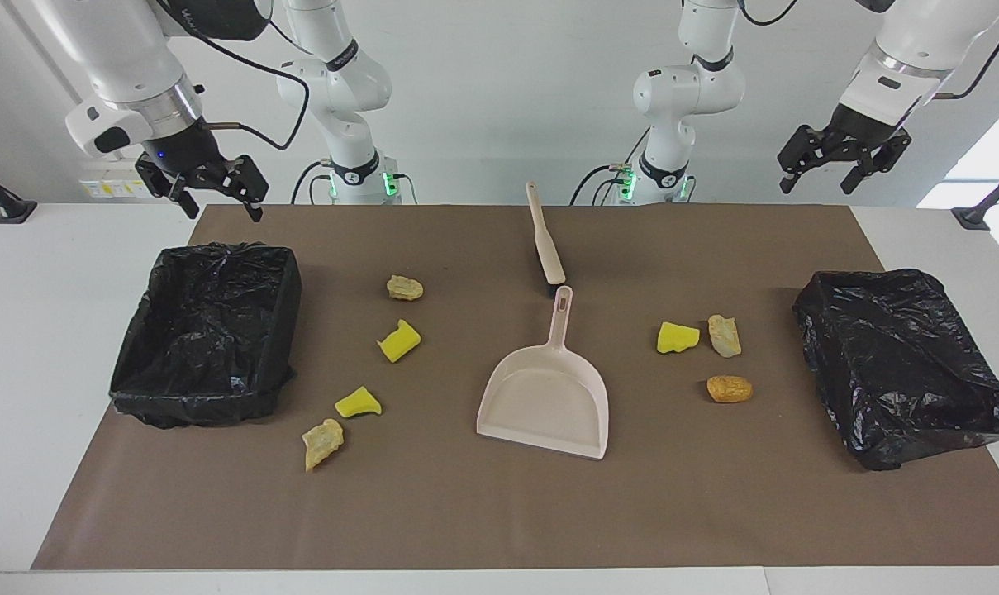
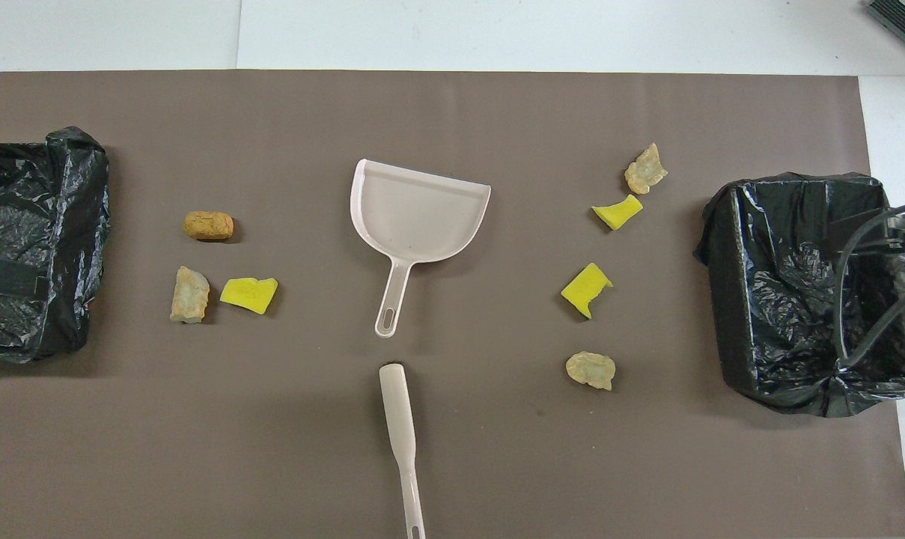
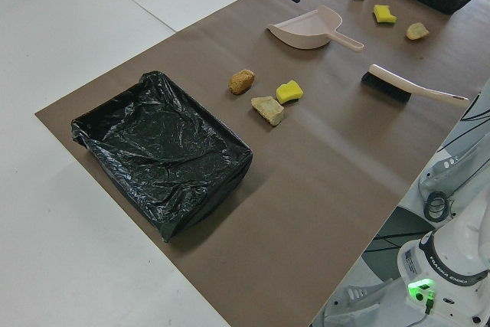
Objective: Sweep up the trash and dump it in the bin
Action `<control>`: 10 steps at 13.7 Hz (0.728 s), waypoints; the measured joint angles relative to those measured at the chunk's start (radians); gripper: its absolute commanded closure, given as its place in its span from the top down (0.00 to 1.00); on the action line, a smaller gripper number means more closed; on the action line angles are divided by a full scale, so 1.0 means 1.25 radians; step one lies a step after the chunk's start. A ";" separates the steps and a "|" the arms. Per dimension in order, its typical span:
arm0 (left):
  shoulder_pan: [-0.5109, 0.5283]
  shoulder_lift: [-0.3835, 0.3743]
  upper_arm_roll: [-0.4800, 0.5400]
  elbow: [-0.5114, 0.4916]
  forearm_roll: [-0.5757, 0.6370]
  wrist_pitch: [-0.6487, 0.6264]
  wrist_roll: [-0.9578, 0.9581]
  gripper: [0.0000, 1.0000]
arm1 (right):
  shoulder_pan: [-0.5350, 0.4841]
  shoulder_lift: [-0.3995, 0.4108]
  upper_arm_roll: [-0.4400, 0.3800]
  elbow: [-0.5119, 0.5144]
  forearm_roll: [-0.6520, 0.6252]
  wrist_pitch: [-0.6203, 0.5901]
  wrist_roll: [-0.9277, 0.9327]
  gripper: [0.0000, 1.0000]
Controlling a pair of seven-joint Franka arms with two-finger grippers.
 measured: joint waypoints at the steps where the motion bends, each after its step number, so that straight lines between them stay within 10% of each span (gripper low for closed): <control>1: 0.000 0.000 0.000 -0.001 0.000 0.000 0.000 1.00 | 0.000 0.000 0.000 0.000 0.001 0.000 0.005 1.00; 10: 0.000 0.000 -0.001 -0.003 0.000 0.000 0.000 1.00 | 0.002 0.000 0.000 0.002 0.002 -0.003 0.026 1.00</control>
